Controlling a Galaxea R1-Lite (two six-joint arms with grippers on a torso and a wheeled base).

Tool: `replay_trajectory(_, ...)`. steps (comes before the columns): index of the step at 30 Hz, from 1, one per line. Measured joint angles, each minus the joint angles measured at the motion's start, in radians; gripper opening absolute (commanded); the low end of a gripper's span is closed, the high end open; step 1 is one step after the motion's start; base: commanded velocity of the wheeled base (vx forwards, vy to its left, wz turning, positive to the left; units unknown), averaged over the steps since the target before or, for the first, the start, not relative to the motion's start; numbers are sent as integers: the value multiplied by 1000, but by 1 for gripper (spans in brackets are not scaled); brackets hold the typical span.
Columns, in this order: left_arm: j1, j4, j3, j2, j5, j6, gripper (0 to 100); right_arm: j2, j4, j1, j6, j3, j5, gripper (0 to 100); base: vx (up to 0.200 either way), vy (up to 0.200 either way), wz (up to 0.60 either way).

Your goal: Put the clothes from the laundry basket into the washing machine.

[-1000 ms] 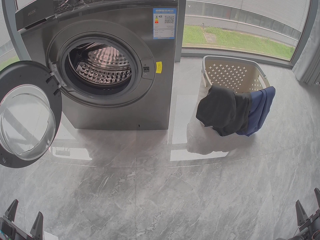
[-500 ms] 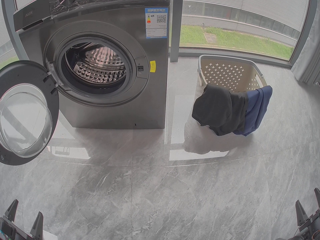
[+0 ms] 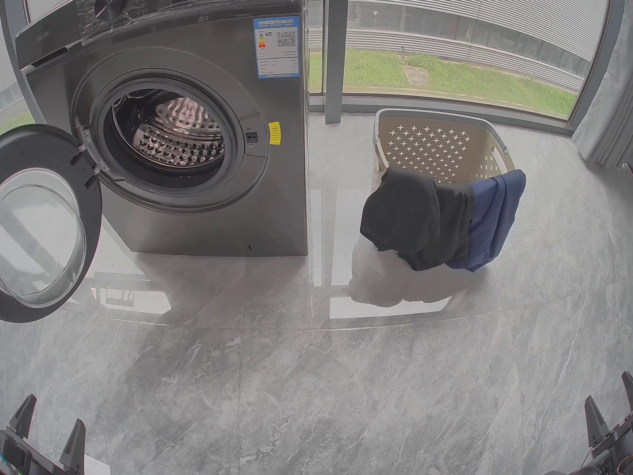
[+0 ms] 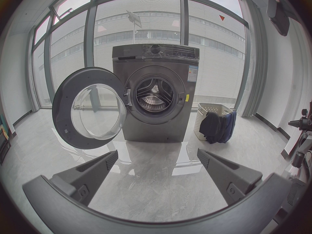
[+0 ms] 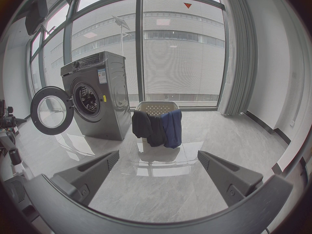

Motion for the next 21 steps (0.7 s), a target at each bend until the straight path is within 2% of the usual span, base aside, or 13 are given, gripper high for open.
replay_trajectory(8, 0, 0, 0, 0, 0, -2, 100, 0, 1, 1, 0, 0, 0, 100, 0, 0, 0)
replay_trajectory(16, 0, 0, 0, 0, 0, -2, 100, 0, 1, 0, 0, 0, 0, 100, 200, 0, 0)
replay_trajectory(21, -1, 0, 0, 0, 0, -3, 100, 1, 0, 0, 0, 0, 0, 100, 0, 0, 0)
